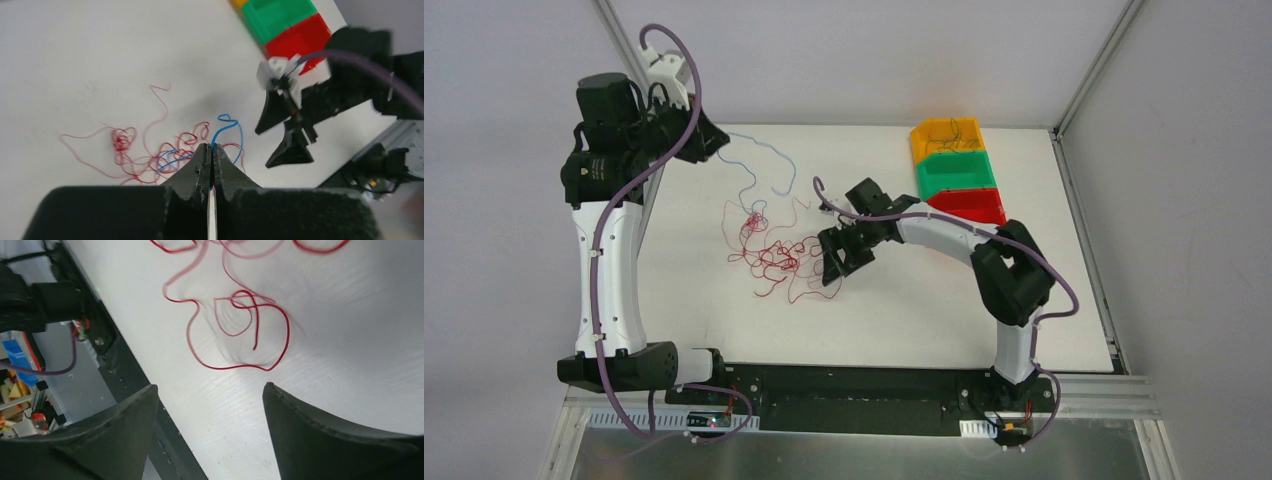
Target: Untangle the cables
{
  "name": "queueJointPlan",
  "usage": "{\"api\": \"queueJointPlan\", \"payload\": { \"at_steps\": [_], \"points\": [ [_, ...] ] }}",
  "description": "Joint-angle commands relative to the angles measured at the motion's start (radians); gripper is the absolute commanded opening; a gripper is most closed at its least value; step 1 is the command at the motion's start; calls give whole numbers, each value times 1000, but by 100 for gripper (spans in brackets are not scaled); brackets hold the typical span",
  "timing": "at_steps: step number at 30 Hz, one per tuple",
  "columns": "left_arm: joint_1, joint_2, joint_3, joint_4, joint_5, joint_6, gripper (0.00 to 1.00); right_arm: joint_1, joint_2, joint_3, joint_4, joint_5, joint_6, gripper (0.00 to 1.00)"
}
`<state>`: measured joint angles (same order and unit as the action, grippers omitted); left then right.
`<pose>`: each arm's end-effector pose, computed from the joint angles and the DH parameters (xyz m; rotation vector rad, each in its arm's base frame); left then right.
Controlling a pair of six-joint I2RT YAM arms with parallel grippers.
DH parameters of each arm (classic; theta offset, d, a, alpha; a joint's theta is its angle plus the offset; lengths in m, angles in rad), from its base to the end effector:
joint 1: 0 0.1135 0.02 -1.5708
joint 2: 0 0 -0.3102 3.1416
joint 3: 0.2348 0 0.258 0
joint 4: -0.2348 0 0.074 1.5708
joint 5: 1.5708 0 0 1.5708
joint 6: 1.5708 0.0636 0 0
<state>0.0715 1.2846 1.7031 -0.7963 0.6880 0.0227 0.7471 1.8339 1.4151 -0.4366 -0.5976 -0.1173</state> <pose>0.2540 -0.0223 0.5225 0.4048 1.8607 -0.6030 0.2965 0.3234 0.2703 -1.2872 2.1146 1.0050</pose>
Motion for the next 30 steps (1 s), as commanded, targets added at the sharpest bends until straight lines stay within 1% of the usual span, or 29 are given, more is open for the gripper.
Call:
{"api": "queueJointPlan", "payload": {
  "at_steps": [1, 4, 6, 10, 13, 15, 17, 19, 23, 24, 25, 26, 27, 28, 29, 30],
  "points": [
    [-17, -80, -85, 5, 188, -61, 0, -26, -220, 89, 82, 2, -104, 87],
    [-42, -98, -127, 9, 214, -84, 0, -21, -286, 82, 229, 4, -91, 91],
    [-52, -107, -156, 13, 229, -104, 0, -3, -280, 108, 299, 10, -88, 94],
    [-67, -103, -195, 36, 249, -199, 0, 64, -202, 223, 300, 40, -174, 97],
    [-68, -86, -191, 60, 255, -320, 0, 108, -149, 287, 293, 72, -225, 99],
    [-68, -76, -183, 74, 265, -386, 0, 131, -127, 306, 295, 90, -252, 100],
    [-68, -67, -184, 97, 233, -474, 0, 152, -110, 311, 311, 111, -263, 99],
    [-68, -55, -184, 116, 251, -520, 0, 168, -98, 311, 340, 125, -260, 99],
    [-68, -42, -207, 183, 298, -627, 0, 203, -61, 307, 428, 262, -288, 98],
    [-68, -41, -210, 198, 307, -648, 0, 207, -52, 308, 459, 295, -292, 94],
    [-68, -40, -210, 208, 313, -660, 0, 209, -43, 307, 484, 319, -301, 87],
    [-68, -40, -208, 217, 311, -669, 0, 211, -41, 301, 507, 345, -306, 80],
    [-68, -40, -202, 221, 306, -676, 0, 210, -42, 290, 531, 364, -307, 68],
    [-68, -39, -196, 226, 300, -683, 0, 211, -47, 279, 553, 381, -308, 55],
    [-68, -41, -191, 230, 296, -687, 0, 209, -53, 266, 569, 386, -305, 34],
    [-68, -42, -186, 238, 292, -685, 0, 209, -62, 258, 574, 376, -302, 11]
  ]
}}
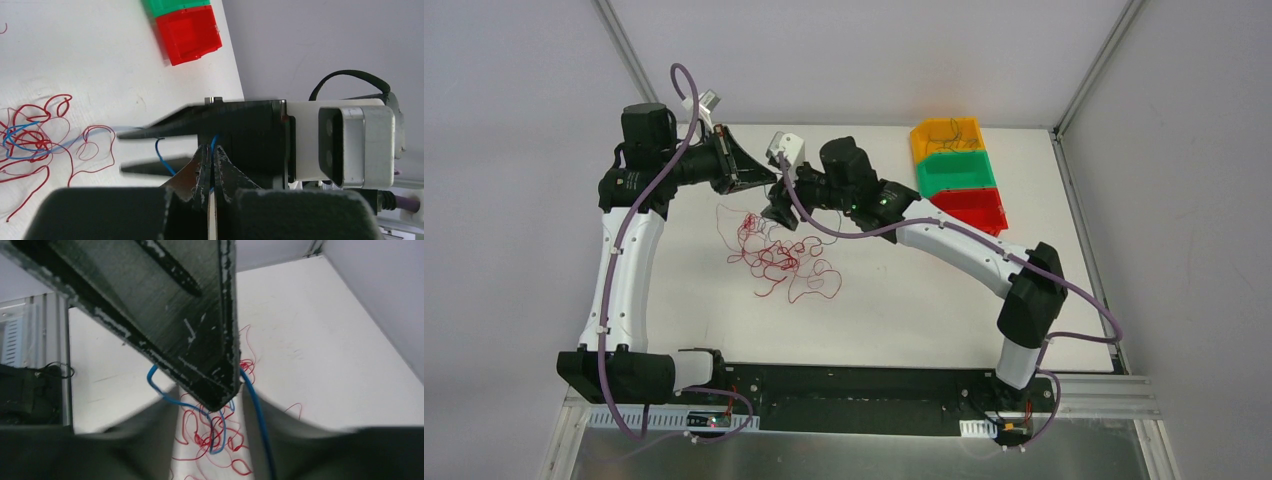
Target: Untangle the cables
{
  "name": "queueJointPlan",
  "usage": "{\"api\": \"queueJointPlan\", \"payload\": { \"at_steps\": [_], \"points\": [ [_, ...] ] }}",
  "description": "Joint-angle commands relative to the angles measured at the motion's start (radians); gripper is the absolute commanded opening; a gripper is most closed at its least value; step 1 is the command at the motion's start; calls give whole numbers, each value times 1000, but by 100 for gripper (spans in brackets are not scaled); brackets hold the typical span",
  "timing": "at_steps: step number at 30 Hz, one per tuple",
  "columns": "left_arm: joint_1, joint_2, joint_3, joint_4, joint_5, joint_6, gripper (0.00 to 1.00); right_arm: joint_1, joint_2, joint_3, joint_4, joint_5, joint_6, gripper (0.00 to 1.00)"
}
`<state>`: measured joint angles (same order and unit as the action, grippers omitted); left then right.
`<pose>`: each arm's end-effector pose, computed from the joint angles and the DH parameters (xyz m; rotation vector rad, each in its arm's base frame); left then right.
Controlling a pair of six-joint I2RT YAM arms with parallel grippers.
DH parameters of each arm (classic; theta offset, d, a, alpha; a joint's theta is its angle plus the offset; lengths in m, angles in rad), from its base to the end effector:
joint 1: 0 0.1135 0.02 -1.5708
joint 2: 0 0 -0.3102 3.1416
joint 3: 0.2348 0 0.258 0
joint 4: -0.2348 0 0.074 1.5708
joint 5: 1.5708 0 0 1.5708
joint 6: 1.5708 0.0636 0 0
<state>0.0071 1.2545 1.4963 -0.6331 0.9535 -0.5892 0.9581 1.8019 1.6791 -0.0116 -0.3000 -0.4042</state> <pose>0.2556 -0.0501 0.4844 0.0696 2.0091 -1.3049 0.2612 0.4043 0.4262 -1.2665 1.1997 0.6647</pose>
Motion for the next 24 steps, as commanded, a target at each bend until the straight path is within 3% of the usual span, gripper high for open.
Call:
{"api": "queueJointPlan", "payload": {
  "at_steps": [1, 2, 4, 7, 8, 11, 18, 24],
  "points": [
    [-5, -13, 27, 81, 22, -56, 0, -4, -42, -11, 149, 64, -5, 0],
    [-1, -15, 40, 89, 15, -16, 1, -5, -54, -15, 144, 44, 9, 0],
    [34, -30, 64, 93, -51, 140, 39, -15, -74, -3, 103, -17, 56, 0],
    [102, -65, 23, 76, -222, 489, 72, -44, -96, 28, 48, -70, 165, 0],
    [119, -68, -11, 50, -276, 635, 79, -55, -101, 36, 33, -79, 192, 0],
    [178, -28, -112, -43, -350, 921, 87, -87, -116, 34, 16, -100, 237, 0],
    [202, 3, -395, -24, -21, 1292, 87, -140, -118, 34, 17, -142, 337, 0],
    [119, 84, -482, 225, 9, 1300, 85, -169, -96, 69, 17, -148, 425, 0]
  ]
}}
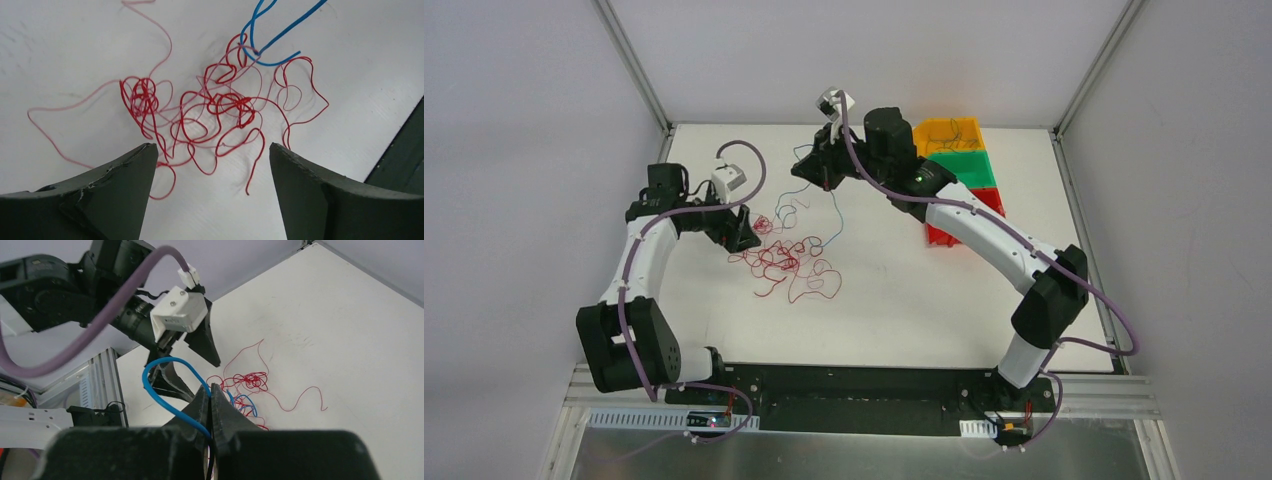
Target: Untangle the cables
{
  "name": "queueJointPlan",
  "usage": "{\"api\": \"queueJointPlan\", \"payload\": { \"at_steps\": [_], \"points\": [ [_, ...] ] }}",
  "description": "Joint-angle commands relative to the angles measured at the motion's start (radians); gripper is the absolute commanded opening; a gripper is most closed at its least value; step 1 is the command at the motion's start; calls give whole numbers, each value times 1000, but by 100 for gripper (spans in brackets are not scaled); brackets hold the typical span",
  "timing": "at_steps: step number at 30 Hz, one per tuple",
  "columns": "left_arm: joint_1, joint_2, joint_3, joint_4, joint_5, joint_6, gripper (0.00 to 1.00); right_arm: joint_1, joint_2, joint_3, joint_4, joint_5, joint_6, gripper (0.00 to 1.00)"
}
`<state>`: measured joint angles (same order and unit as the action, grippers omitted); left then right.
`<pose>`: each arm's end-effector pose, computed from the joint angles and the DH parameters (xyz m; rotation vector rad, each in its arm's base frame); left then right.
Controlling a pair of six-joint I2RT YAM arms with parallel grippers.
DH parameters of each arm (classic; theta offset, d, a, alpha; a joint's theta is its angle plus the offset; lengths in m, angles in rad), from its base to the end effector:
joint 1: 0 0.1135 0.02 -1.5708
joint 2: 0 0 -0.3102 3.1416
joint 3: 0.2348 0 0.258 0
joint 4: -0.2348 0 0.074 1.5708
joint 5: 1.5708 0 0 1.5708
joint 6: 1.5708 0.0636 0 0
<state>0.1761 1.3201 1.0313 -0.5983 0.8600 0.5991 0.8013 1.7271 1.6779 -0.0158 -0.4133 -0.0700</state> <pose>0.2778 0.0005 0.3105 0.7893 2.0154 -0.6197 0.2974 0.3437 0.4589 -1.0053 1.3800 0.8893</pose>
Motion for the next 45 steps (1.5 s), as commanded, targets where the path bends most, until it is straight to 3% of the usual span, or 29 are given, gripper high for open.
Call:
{"api": "queueJointPlan", "payload": {
  "at_steps": [1, 6, 8, 11, 14, 24, 30, 31, 33, 36, 39, 45],
  "points": [
    [-84, 26, -32, 233, 90, 107, 85, -16, -21, 73, 20, -33, 106, 0],
    [-187, 93, -93, 504, -27, -39, 84, -35, -23, 98, 22, -38, 181, 0],
    [-214, 137, -89, 561, -61, -72, 75, -44, -25, 115, 22, -48, 230, 0],
    [-218, 195, -48, 512, -71, -62, 44, -71, -37, 145, 21, -50, 290, 0],
    [-212, 211, -21, 393, -142, -27, 1, -135, -56, 171, 20, -53, 347, 0],
    [29, 134, -129, 196, -282, 165, 0, -463, -155, 224, -27, -72, 419, 0],
    [62, 123, -93, 113, -286, 202, 0, -620, -146, 212, -35, -80, 412, 0],
    [62, 122, -83, 110, -285, 186, 13, -640, -140, 204, -32, -76, 402, 0],
    [62, 123, -55, 106, -297, 140, 50, -672, -127, 185, -26, -71, 369, 0],
    [62, 116, -10, 106, -312, 69, 78, -713, -101, 158, -16, -62, 324, 0],
    [61, 82, 21, 104, -285, 11, 98, -745, -62, 151, -10, -63, 295, 0],
    [59, -2, 73, 101, -214, -122, 99, -769, 44, 190, 8, -57, 255, 0]
  ]
}}
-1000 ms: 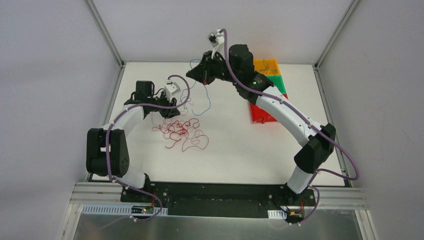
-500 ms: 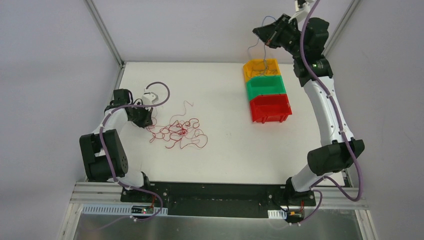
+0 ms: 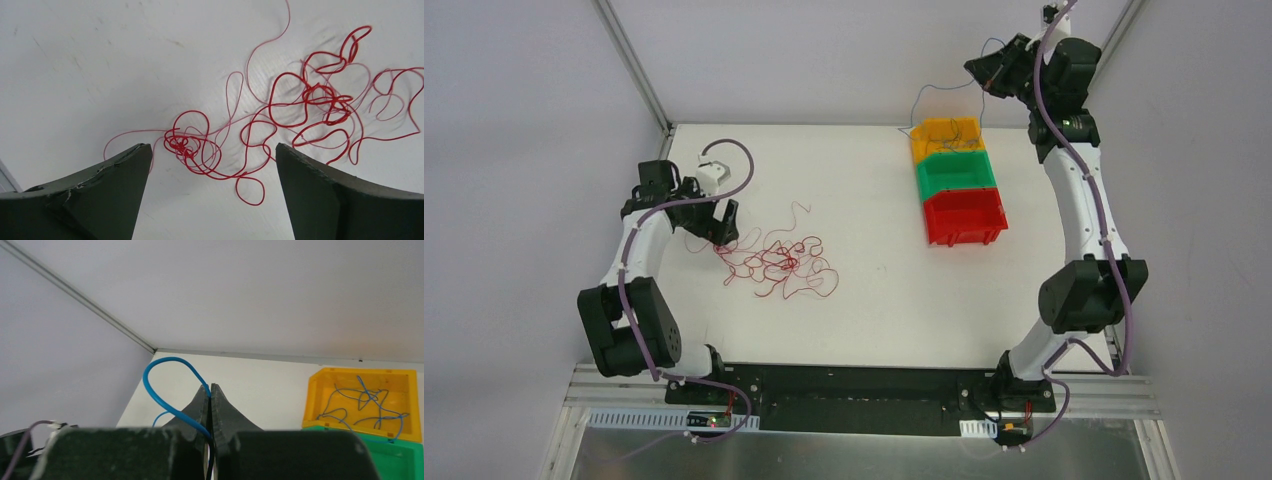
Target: Untangle the cables
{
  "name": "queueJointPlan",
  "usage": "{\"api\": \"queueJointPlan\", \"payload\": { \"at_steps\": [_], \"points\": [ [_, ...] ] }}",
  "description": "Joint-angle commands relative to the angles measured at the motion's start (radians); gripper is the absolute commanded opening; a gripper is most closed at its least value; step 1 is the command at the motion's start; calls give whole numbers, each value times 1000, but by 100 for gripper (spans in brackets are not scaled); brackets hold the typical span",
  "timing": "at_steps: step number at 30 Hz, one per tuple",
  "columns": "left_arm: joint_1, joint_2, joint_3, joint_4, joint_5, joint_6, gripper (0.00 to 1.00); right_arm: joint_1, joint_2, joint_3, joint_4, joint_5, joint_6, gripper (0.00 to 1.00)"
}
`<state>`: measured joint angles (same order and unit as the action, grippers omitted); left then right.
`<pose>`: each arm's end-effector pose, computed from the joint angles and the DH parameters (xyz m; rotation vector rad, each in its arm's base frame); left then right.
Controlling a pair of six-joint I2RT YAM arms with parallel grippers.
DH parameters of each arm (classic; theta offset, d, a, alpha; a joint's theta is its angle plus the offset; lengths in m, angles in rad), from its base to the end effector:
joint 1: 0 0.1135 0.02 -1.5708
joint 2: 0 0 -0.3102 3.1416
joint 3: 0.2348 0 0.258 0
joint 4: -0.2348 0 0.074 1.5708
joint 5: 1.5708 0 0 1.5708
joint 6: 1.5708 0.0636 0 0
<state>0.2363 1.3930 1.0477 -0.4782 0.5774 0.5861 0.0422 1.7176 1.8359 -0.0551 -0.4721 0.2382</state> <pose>0.3076 0.0384 0.2970 0.6438 2.1509 -0.2576 0.4362 0.0474 0.5178 -0.2348 1.5245 0.5783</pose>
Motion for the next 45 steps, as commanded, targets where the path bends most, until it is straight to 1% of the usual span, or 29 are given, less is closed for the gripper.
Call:
{"api": "queueJointPlan", "payload": {
  "at_steps": [1, 9, 14, 17, 27, 29, 34, 38, 40, 42, 45],
  "points": [
    [0, -86, 61, -19, 74, -125, 99, -11, 74, 41, 49, 8, -70, 0],
    [-4, -142, 97, -23, 90, -216, 99, -37, 290, 144, 39, 36, -229, 0],
    [-5, -158, 107, -29, 93, -244, 99, -38, 449, 281, 9, 82, -256, 0],
    [-5, -156, 111, -32, 80, -248, 99, -38, 530, 367, -16, 109, -246, 0],
    [-8, -155, 121, -51, 79, -267, 99, -39, 689, 474, 63, 318, -228, 0],
    [-8, -151, 120, -54, 78, -269, 99, -38, 718, 485, 109, 363, -223, 0],
    [-9, -151, 114, -62, 71, -278, 99, -32, 779, 475, 233, 342, -324, 0],
    [-9, -155, 115, -74, 58, -268, 99, -30, 795, 477, 242, 303, -363, 0],
    [-10, -155, 115, -78, 56, -263, 99, -30, 779, 439, 253, 278, -380, 1],
    [-10, -152, 113, -79, 59, -262, 99, -30, 751, 395, 272, 255, -394, 5],
    [-9, -146, 112, -79, 62, -266, 99, -30, 709, 335, 286, 238, -402, 17]
  ]
}}
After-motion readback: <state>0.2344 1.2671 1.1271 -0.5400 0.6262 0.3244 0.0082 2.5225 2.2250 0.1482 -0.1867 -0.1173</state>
